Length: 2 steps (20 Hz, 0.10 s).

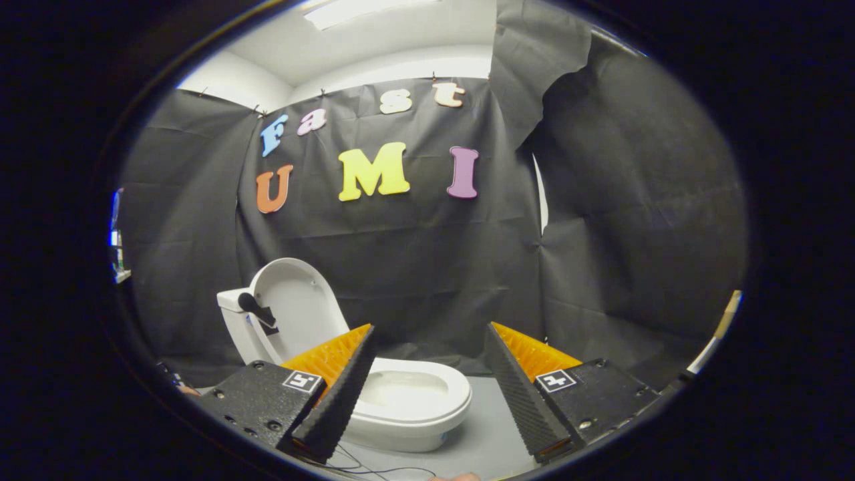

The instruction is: Open the toilet lid.

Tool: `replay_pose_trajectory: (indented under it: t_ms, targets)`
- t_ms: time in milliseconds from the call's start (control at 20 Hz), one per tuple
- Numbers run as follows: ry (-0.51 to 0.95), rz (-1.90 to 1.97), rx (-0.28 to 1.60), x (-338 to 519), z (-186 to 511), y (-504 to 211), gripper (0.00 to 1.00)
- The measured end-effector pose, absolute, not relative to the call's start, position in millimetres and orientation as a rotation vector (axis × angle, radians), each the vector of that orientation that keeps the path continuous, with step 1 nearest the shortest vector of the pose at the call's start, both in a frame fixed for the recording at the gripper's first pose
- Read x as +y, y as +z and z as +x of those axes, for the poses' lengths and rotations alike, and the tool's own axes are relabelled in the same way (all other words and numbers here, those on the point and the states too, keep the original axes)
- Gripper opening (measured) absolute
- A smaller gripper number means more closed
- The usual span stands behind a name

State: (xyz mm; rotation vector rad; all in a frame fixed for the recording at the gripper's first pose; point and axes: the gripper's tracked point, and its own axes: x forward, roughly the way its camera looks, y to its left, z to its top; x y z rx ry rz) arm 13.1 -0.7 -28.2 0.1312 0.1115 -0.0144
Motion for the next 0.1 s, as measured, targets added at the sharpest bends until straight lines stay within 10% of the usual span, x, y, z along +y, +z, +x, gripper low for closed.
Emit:
replay_pose_trajectory:
  t_ms: [100]
  targets:
    - [-0.007,0.15,0.114,2.1,13.8,-31.4,1.0]
